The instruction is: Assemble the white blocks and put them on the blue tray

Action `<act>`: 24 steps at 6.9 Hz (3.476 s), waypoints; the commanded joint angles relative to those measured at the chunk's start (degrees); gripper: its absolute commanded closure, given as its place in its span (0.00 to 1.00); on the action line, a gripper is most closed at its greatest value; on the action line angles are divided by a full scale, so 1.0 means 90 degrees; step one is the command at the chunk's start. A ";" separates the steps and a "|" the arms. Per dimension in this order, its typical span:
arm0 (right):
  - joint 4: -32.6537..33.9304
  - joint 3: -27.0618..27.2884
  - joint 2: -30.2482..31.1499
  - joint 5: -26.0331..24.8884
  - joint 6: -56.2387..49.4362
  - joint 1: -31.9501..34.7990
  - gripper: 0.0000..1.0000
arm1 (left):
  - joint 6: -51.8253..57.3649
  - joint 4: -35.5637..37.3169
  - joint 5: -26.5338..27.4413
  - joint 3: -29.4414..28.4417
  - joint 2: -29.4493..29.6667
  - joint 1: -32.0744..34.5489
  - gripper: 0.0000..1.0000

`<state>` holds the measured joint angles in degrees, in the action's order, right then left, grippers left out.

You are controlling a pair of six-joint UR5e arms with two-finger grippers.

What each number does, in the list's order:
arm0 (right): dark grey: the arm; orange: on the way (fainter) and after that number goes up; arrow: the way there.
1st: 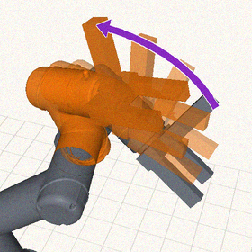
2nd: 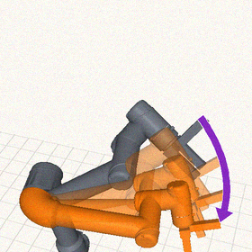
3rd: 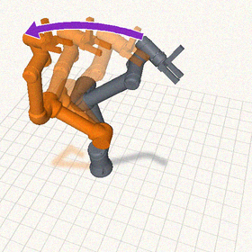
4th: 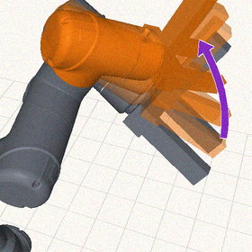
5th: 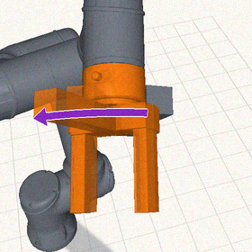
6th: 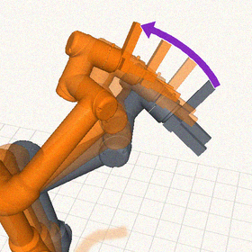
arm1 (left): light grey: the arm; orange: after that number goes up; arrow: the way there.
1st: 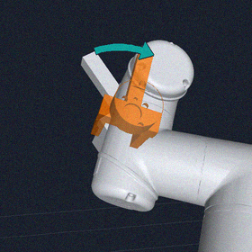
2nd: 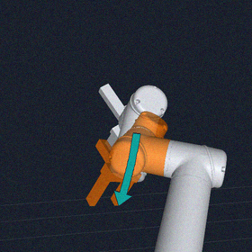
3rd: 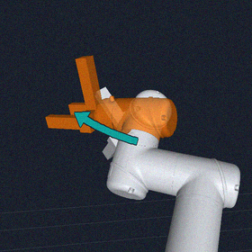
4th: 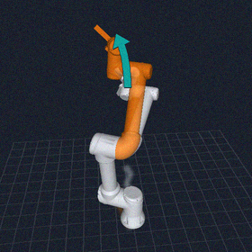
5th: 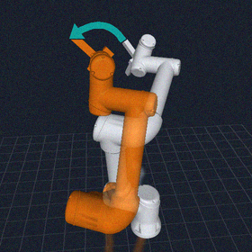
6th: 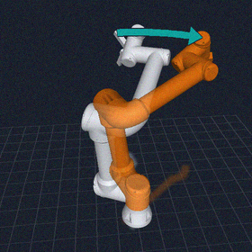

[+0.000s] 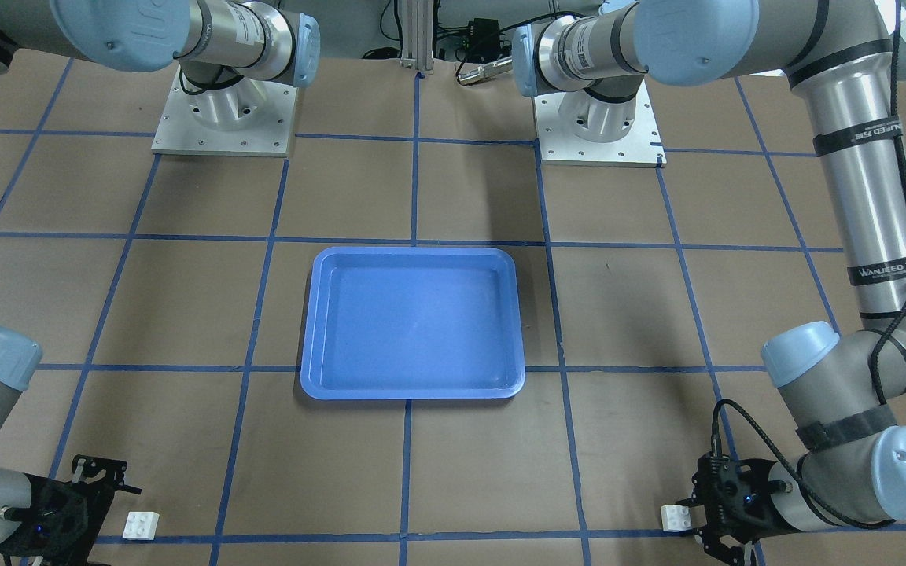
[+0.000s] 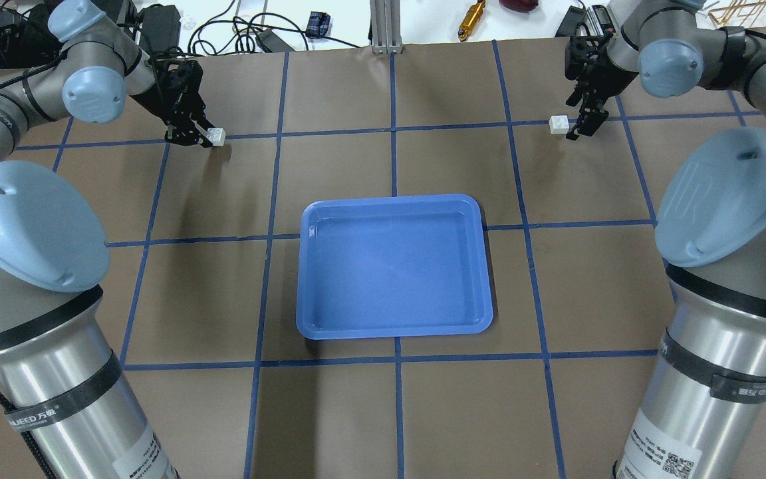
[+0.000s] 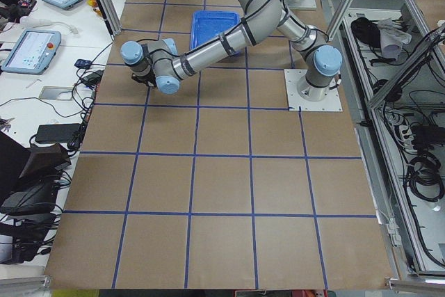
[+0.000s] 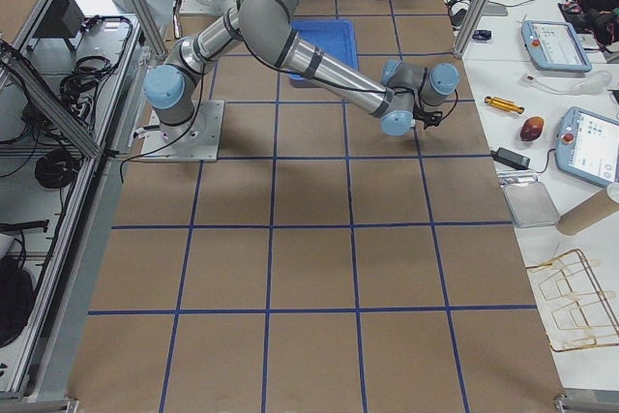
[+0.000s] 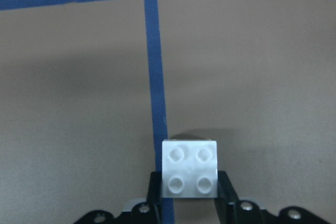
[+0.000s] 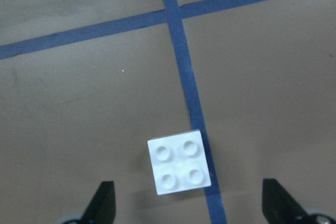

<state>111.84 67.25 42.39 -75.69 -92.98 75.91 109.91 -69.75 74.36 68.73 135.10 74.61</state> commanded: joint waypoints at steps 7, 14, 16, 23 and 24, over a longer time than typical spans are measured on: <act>0.0073 -0.0001 -0.0013 -0.0008 -0.0137 0.0052 0.38 | -0.2049 -0.1499 -0.0010 0.1596 -0.2323 0.2138 0.71; 0.0055 -0.0089 0.0395 0.0021 -0.0119 0.0402 1.00 | -0.3762 0.3013 -0.0372 0.5282 -0.2803 0.3047 0.72; 0.0015 0.0289 0.0775 0.0710 -0.0118 0.0550 1.00 | -0.4204 0.3443 -0.0372 0.5351 -0.2706 0.3281 0.71; 0.2392 0.4155 0.2838 0.0783 0.0943 0.1242 1.00 | -0.3891 0.3532 -0.0284 0.5400 -0.2599 0.3224 0.43; 0.2755 0.4517 0.2955 0.0851 0.1130 0.1330 1.00 | -0.3872 0.3532 -0.0284 0.5400 -0.2589 0.3205 0.42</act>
<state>132.24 103.83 67.68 -68.63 -85.08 86.56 74.92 -37.97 71.84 117.32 111.65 103.60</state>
